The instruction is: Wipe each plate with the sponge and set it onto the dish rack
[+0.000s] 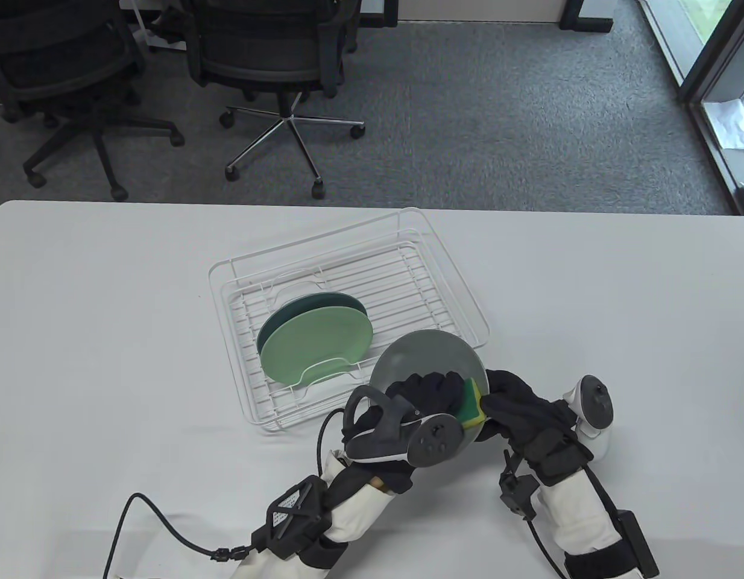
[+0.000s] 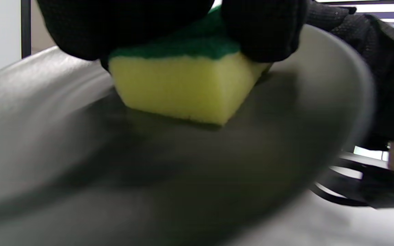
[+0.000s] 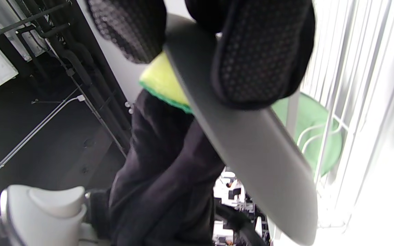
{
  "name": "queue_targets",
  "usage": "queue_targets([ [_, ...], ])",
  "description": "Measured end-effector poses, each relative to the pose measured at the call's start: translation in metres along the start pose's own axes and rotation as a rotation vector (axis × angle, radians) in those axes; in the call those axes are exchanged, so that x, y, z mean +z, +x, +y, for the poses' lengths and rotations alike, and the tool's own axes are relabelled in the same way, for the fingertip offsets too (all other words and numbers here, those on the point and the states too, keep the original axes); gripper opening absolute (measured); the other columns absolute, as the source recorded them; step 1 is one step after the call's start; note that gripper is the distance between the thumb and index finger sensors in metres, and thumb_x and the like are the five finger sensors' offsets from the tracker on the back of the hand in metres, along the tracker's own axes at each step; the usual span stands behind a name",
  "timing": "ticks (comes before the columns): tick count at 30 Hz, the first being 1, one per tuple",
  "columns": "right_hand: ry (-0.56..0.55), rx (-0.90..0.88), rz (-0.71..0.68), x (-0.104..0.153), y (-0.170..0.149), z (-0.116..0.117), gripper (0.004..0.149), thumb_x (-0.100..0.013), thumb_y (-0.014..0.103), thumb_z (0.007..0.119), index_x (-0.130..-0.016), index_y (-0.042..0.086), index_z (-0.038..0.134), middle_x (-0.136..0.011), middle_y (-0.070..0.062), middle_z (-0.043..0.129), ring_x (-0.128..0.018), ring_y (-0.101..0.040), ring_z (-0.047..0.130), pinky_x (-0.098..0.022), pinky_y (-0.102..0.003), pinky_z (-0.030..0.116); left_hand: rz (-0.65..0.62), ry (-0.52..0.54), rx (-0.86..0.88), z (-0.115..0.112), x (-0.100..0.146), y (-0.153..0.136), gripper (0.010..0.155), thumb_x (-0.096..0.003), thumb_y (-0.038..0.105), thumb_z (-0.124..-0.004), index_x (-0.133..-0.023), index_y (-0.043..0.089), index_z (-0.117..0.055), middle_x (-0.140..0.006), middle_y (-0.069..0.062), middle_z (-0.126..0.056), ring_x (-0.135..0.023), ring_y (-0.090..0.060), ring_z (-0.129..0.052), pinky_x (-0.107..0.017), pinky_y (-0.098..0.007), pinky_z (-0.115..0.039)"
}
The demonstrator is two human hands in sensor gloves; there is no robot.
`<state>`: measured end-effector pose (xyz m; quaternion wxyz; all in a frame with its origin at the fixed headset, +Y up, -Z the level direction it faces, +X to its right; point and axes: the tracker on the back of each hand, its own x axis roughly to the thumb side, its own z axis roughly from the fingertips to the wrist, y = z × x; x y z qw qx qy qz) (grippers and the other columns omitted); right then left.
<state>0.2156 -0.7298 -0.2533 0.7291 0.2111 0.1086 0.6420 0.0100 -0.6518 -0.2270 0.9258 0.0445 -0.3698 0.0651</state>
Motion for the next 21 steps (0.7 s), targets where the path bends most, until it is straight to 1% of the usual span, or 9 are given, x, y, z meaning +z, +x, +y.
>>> queue_targets([
  [2,0.018,0.002,-0.004,-0.001,0.001,0.001,0.064,-0.059,0.029,0.075,-0.099,-0.012,0.048,-0.089,-0.043,0.066,-0.065,-0.052,0.086,-0.043,-0.032,0.089,0.007,0.028,-0.027,0.001,0.001,0.000,0.071,-0.0478,0.044,-0.080,-0.107,0.011,-0.061,-0.100,-0.018,-0.083,-0.082,-0.039,-0.092,-0.059,-0.052,-0.082],
  [5,0.035,0.027,-0.010,-0.001,0.002,0.001,0.064,-0.058,0.029,0.076,-0.099,-0.012,0.049,-0.090,-0.043,0.066,-0.066,-0.052,0.085,-0.044,-0.033,0.089,0.024,0.036,-0.050,0.000,0.001,0.001,0.071,-0.0474,0.045,-0.081,-0.107,0.013,-0.061,-0.101,-0.017,-0.082,-0.083,-0.038,-0.092,-0.059,-0.052,-0.082],
  [9,0.108,0.038,-0.019,-0.003,0.000,0.004,0.064,-0.058,0.029,0.078,-0.099,-0.011,0.050,-0.090,-0.043,0.066,-0.067,-0.053,0.085,-0.044,-0.035,0.088,0.105,0.112,-0.161,0.000,0.002,-0.003,0.071,-0.0479,0.045,-0.080,-0.108,0.011,-0.061,-0.100,-0.017,-0.083,-0.083,-0.038,-0.093,-0.059,-0.052,-0.083],
  [11,0.129,0.041,-0.018,-0.004,0.000,0.008,0.064,-0.058,0.028,0.078,-0.099,-0.010,0.050,-0.090,-0.043,0.066,-0.067,-0.053,0.085,-0.044,-0.035,0.088,0.140,0.125,-0.202,0.001,0.004,-0.009,0.071,-0.0480,0.045,-0.079,-0.108,0.012,-0.060,-0.101,-0.017,-0.083,-0.083,-0.038,-0.093,-0.059,-0.051,-0.083],
  [14,0.150,0.066,-0.020,-0.006,0.000,0.012,0.063,-0.058,0.028,0.078,-0.099,-0.010,0.049,-0.091,-0.043,0.066,-0.068,-0.053,0.085,-0.045,-0.036,0.088,0.199,0.134,-0.213,0.003,0.005,-0.017,0.071,-0.0483,0.045,-0.079,-0.108,0.011,-0.060,-0.101,-0.018,-0.082,-0.082,-0.039,-0.093,-0.058,-0.052,-0.083],
  [18,0.128,0.064,-0.025,-0.005,-0.001,0.009,0.063,-0.058,0.028,0.077,-0.099,-0.010,0.049,-0.091,-0.043,0.066,-0.068,-0.052,0.085,-0.046,-0.036,0.088,0.260,0.134,-0.239,0.001,0.005,-0.029,0.072,-0.0485,0.045,-0.079,-0.108,0.009,-0.061,-0.100,-0.019,-0.083,-0.082,-0.039,-0.093,-0.058,-0.052,-0.083],
  [21,0.075,0.067,-0.025,-0.004,0.000,0.002,0.062,-0.059,0.029,0.076,-0.099,-0.010,0.048,-0.090,-0.043,0.066,-0.068,-0.052,0.085,-0.047,-0.035,0.087,0.309,0.059,-0.268,-0.002,0.003,-0.035,0.072,-0.0488,0.045,-0.079,-0.109,0.008,-0.061,-0.100,-0.020,-0.083,-0.082,-0.040,-0.093,-0.058,-0.052,-0.083],
])
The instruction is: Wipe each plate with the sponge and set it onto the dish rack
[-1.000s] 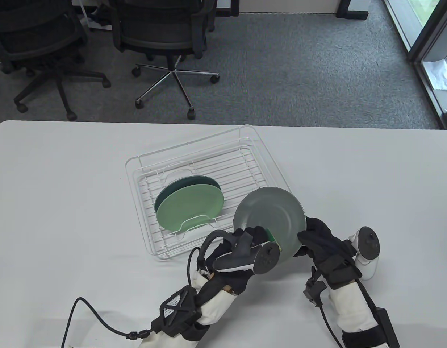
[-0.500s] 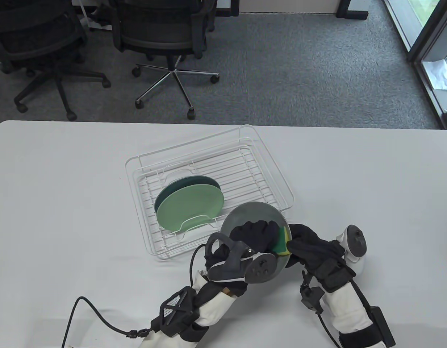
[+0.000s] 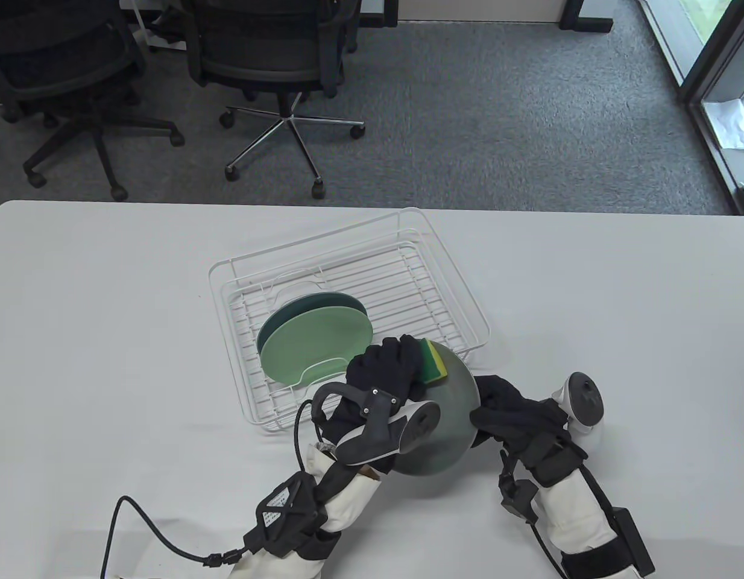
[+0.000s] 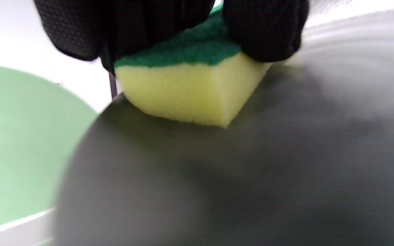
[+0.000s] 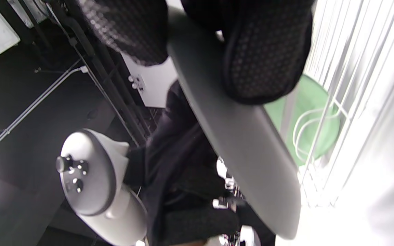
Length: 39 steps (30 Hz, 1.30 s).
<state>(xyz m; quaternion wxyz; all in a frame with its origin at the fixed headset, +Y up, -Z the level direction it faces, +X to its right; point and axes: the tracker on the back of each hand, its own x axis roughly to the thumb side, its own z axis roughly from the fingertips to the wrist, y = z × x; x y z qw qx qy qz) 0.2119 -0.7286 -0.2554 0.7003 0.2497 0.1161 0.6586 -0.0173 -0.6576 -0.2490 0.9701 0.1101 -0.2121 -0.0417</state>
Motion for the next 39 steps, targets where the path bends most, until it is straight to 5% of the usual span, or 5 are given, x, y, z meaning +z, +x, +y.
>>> queue_targets([
  [6,-0.102,-0.006,0.004,0.005,-0.001,-0.013,0.062,-0.060,0.029,0.075,-0.099,-0.010,0.048,-0.091,-0.043,0.065,-0.068,-0.051,0.085,-0.047,-0.035,0.088,0.004,-0.157,0.012,-0.007,-0.004,0.000,0.072,-0.0497,0.046,-0.078,-0.108,0.007,-0.063,-0.099,-0.020,-0.085,-0.080,-0.039,-0.095,-0.057,-0.052,-0.083],
  [14,-0.174,-0.048,0.002,0.009,-0.003,-0.019,0.062,-0.061,0.030,0.074,-0.100,-0.010,0.046,-0.092,-0.042,0.064,-0.069,-0.051,0.084,-0.048,-0.035,0.088,-0.110,-0.181,0.140,0.001,-0.001,0.015,0.073,-0.0489,0.048,-0.079,-0.107,0.007,-0.064,-0.097,-0.019,-0.086,-0.078,-0.037,-0.095,-0.057,-0.050,-0.084],
  [25,-0.063,-0.061,-0.026,0.002,0.000,-0.001,0.061,-0.060,0.028,0.074,-0.100,-0.009,0.048,-0.092,-0.043,0.064,-0.069,-0.053,0.083,-0.048,-0.036,0.088,-0.178,-0.037,0.217,0.020,0.011,0.036,0.073,-0.0498,0.045,-0.078,-0.108,0.006,-0.061,-0.098,-0.022,-0.083,-0.079,-0.040,-0.093,-0.057,-0.051,-0.083],
  [34,0.029,-0.023,-0.051,-0.002,0.004,0.010,0.061,-0.058,0.026,0.077,-0.099,-0.010,0.049,-0.091,-0.043,0.065,-0.069,-0.054,0.084,-0.047,-0.037,0.088,-0.019,0.101,0.128,0.021,0.010,0.017,0.072,-0.0501,0.045,-0.078,-0.108,0.006,-0.061,-0.098,-0.022,-0.084,-0.078,-0.040,-0.094,-0.057,-0.051,-0.084],
  [39,0.025,0.006,-0.061,-0.001,0.007,0.008,0.061,-0.058,0.026,0.077,-0.099,-0.010,0.049,-0.091,-0.043,0.065,-0.069,-0.053,0.084,-0.047,-0.037,0.088,0.060,0.071,0.082,0.017,0.007,0.000,0.072,-0.0500,0.045,-0.078,-0.108,0.006,-0.061,-0.098,-0.022,-0.084,-0.078,-0.040,-0.094,-0.056,-0.052,-0.084],
])
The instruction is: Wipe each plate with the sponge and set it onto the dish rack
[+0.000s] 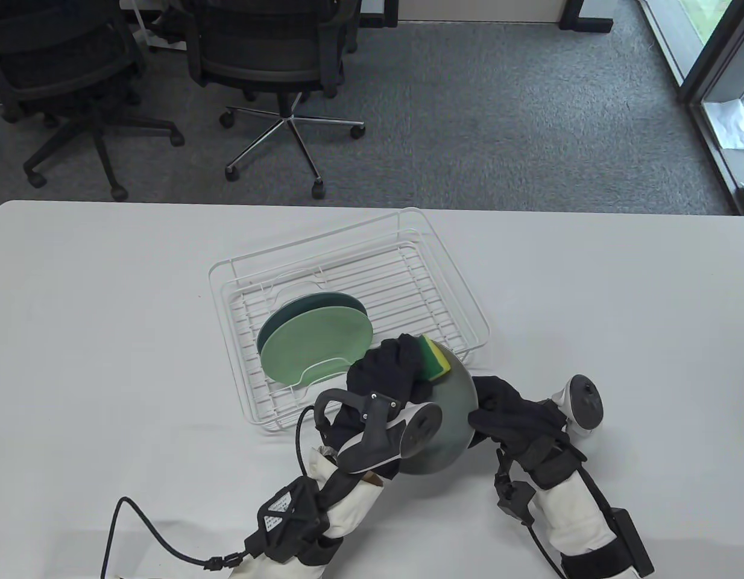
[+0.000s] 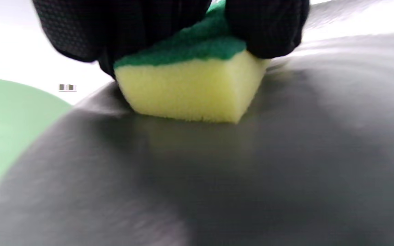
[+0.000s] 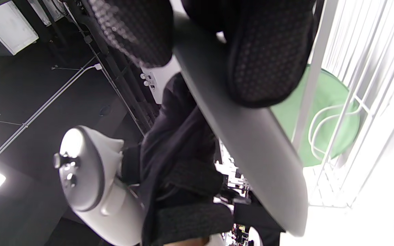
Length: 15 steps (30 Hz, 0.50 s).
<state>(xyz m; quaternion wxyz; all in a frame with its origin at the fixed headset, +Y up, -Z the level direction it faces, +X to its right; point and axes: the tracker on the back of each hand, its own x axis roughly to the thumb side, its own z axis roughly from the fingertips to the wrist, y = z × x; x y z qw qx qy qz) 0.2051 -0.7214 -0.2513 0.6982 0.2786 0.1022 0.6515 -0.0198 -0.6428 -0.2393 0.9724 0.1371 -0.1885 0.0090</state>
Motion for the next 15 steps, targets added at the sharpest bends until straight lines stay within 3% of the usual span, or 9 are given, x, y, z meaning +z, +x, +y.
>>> queue_targets([
  [6,-0.082,-0.011,-0.002,0.005,0.002,-0.011,0.061,-0.059,0.027,0.076,-0.099,-0.010,0.048,-0.092,-0.043,0.065,-0.070,-0.053,0.084,-0.047,-0.036,0.088,0.028,-0.103,-0.056,-0.006,-0.005,-0.003,0.072,-0.0502,0.045,-0.078,-0.108,0.005,-0.062,-0.098,-0.023,-0.084,-0.078,-0.041,-0.094,-0.057,-0.052,-0.083],
  [15,-0.184,-0.022,0.003,0.011,0.001,-0.027,0.060,-0.060,0.028,0.074,-0.099,-0.009,0.047,-0.092,-0.042,0.064,-0.071,-0.052,0.083,-0.048,-0.036,0.088,-0.058,-0.211,0.032,-0.007,-0.005,0.009,0.072,-0.0501,0.046,-0.079,-0.108,0.005,-0.063,-0.097,-0.022,-0.085,-0.078,-0.040,-0.094,-0.057,-0.052,-0.083],
])
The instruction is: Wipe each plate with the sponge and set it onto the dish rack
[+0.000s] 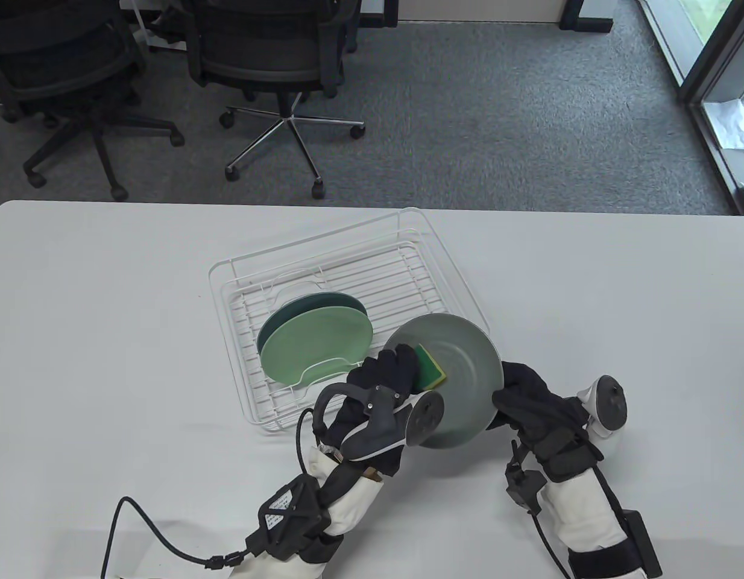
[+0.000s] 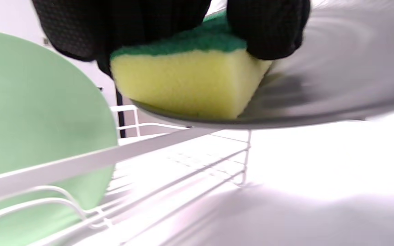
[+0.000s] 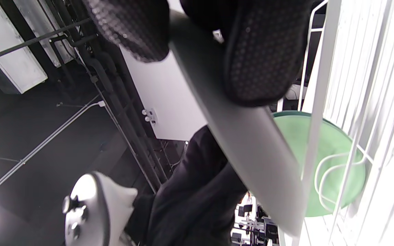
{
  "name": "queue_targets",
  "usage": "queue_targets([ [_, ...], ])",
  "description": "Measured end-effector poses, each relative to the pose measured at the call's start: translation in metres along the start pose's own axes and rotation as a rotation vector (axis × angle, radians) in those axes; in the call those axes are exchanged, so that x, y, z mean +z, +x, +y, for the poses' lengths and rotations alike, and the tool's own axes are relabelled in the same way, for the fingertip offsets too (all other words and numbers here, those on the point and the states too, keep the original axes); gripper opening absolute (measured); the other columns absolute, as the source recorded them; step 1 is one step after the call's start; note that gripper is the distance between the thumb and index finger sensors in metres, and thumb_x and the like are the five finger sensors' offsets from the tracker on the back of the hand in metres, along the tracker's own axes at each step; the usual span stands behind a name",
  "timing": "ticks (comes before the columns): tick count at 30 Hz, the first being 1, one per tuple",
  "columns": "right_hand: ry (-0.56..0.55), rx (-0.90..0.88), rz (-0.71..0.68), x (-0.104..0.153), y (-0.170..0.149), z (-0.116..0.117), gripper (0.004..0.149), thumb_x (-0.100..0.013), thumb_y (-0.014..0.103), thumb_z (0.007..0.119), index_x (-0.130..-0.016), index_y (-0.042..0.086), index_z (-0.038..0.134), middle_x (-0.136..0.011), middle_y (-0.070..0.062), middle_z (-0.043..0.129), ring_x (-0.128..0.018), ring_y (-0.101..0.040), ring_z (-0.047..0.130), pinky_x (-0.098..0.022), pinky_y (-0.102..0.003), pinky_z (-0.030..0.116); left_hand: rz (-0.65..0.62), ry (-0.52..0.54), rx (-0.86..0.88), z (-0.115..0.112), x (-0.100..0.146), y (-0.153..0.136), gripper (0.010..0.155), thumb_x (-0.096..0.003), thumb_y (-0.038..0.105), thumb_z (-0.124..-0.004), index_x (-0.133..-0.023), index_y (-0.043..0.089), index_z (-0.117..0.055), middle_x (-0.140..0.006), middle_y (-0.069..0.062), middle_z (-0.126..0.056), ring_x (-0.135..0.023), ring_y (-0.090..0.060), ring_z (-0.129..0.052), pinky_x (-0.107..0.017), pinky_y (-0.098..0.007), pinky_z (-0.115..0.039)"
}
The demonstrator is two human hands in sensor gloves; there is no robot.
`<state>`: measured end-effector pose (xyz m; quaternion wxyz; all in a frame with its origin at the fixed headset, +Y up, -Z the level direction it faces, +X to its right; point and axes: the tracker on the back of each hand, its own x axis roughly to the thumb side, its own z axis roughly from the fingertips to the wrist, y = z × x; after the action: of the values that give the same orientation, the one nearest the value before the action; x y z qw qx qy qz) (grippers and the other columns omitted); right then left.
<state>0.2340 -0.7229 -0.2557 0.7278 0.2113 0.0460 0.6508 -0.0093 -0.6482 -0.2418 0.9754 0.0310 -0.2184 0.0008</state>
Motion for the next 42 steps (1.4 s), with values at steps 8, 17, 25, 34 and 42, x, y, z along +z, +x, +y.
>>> queue_targets([
  [8,0.010,-0.023,0.007,0.000,0.000,0.007,0.060,-0.060,0.027,0.074,-0.100,-0.009,0.046,-0.093,-0.043,0.063,-0.071,-0.052,0.083,-0.049,-0.036,0.088,-0.158,-0.020,0.223,0.006,0.005,0.012,0.073,-0.0503,0.046,-0.078,-0.108,0.004,-0.063,-0.098,-0.022,-0.084,-0.078,-0.040,-0.094,-0.057,-0.052,-0.083],
  [17,0.063,-0.001,0.010,-0.002,0.000,0.019,0.060,-0.059,0.027,0.075,-0.099,-0.010,0.048,-0.091,-0.043,0.064,-0.070,-0.052,0.084,-0.047,-0.036,0.089,-0.005,0.107,0.031,0.000,0.002,-0.004,0.073,-0.0501,0.046,-0.078,-0.108,0.004,-0.062,-0.098,-0.022,-0.084,-0.078,-0.040,-0.095,-0.057,-0.052,-0.083],
  [25,0.022,-0.036,0.005,-0.001,0.000,0.006,0.060,-0.061,0.028,0.074,-0.100,-0.009,0.047,-0.092,-0.042,0.064,-0.071,-0.051,0.084,-0.048,-0.035,0.088,0.130,0.172,0.059,0.007,0.004,-0.038,0.073,-0.0501,0.046,-0.078,-0.108,0.004,-0.063,-0.097,-0.022,-0.085,-0.078,-0.040,-0.095,-0.056,-0.051,-0.084],
  [34,-0.121,-0.132,0.002,0.006,-0.002,-0.023,0.067,-0.063,0.028,0.070,-0.103,-0.015,0.038,-0.095,-0.041,0.061,-0.075,-0.050,0.082,-0.051,-0.036,0.087,0.155,0.281,0.391,0.015,0.010,-0.063,0.073,-0.0509,0.045,-0.077,-0.106,-0.001,-0.064,-0.094,-0.025,-0.087,-0.074,-0.040,-0.098,-0.053,-0.050,-0.086],
  [42,-0.166,-0.253,-0.032,0.009,-0.002,-0.026,0.065,-0.065,0.026,0.066,-0.103,-0.016,0.033,-0.097,-0.040,0.058,-0.079,-0.049,0.080,-0.054,-0.036,0.086,0.103,0.251,0.656,0.008,0.007,-0.073,0.073,-0.0521,0.045,-0.075,-0.107,-0.002,-0.063,-0.095,-0.026,-0.086,-0.074,-0.041,-0.098,-0.054,-0.050,-0.086],
])
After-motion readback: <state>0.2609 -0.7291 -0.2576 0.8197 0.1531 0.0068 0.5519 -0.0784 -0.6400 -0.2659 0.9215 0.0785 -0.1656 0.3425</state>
